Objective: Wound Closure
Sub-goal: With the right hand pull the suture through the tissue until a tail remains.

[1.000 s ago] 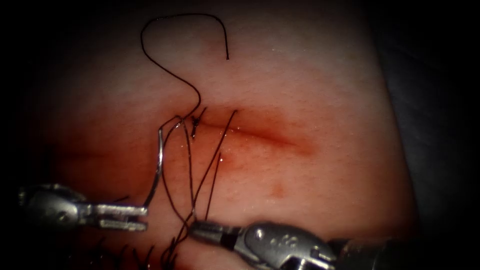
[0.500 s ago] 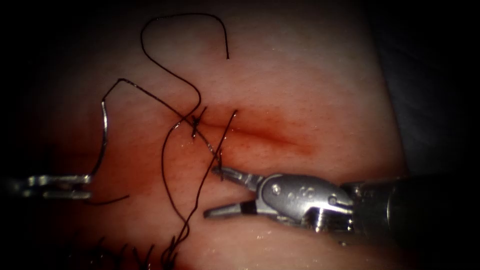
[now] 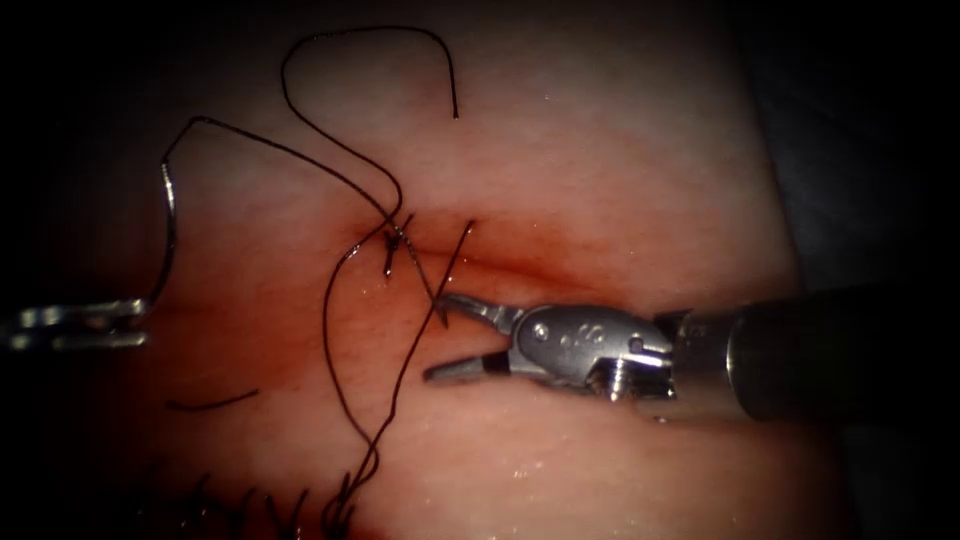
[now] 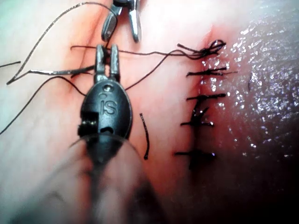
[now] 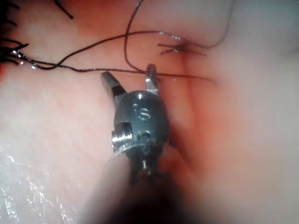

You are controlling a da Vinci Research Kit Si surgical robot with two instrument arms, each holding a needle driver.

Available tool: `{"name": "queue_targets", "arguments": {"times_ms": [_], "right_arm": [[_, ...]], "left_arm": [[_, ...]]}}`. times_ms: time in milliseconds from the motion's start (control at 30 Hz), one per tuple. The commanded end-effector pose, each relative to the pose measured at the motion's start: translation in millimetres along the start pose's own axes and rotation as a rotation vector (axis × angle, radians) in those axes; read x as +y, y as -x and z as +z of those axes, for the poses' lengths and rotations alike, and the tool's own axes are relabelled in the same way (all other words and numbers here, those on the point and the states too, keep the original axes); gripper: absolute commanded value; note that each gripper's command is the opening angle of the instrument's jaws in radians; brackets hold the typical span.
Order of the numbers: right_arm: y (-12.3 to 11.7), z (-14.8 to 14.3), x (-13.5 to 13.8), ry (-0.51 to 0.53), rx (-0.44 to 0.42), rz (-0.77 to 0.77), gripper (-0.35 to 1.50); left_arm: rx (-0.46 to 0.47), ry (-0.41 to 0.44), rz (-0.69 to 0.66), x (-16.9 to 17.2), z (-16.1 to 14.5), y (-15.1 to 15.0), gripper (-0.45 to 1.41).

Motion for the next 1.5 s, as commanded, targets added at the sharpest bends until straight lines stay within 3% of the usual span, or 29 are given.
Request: {"name": "queue_targets", "arguments": {"times_ms": [33,167,267,333,367,400,633,800,1167,1500], "right_arm": [[0.4,1.0,0.0,-0.002,0.001,0.000,0.64],[0.5,0.8,0.4,0.003,-0.001,0.000,0.27],[0.8,0.6,0.7,0.008,-0.003,-0.001,0.12],[0.9,0.5,0.9,0.020,-0.006,-0.001,-0.11],[1.0,0.5,1.1,0.026,-0.008,-0.001,-0.31],[1.1,0.5,1.2,0.035,-0.011,-0.001,-0.35],[0.3,0.3,1.3,0.046,0.005,0.045,-0.35],[-0.5,-1.2,-0.4,0.016,0.010,0.044,-0.35],[-3.3,-6.0,-8.6,-0.073,-0.033,0.060,-0.35],[-8.2,-9.3,-16.9,-0.192,-0.033,0.061,-0.35]], "left_arm": [[0.003,0.003,0.001,0.1,0.7,0.5,-0.45],[0.004,0.003,0.001,0.2,0.8,0.5,-0.45],[0.004,0.002,0.002,0.2,0.9,0.5,-0.45],[0.003,0.001,0.002,0.3,1.0,0.5,-0.45],[0.003,0.001,0.002,0.3,1.0,0.5,-0.45],[0.005,0.002,0.003,0.4,1.0,0.5,-0.45],[0.013,0.005,0.005,0.6,1.5,0.7,-0.45],[0.015,0.005,0.005,0.4,1.9,1.1,-0.45],[-0.002,0.020,0.009,-0.1,2.6,3.0,-0.45],[-0.005,0.019,0.011,0.3,2.1,2.5,-0.45]]}}
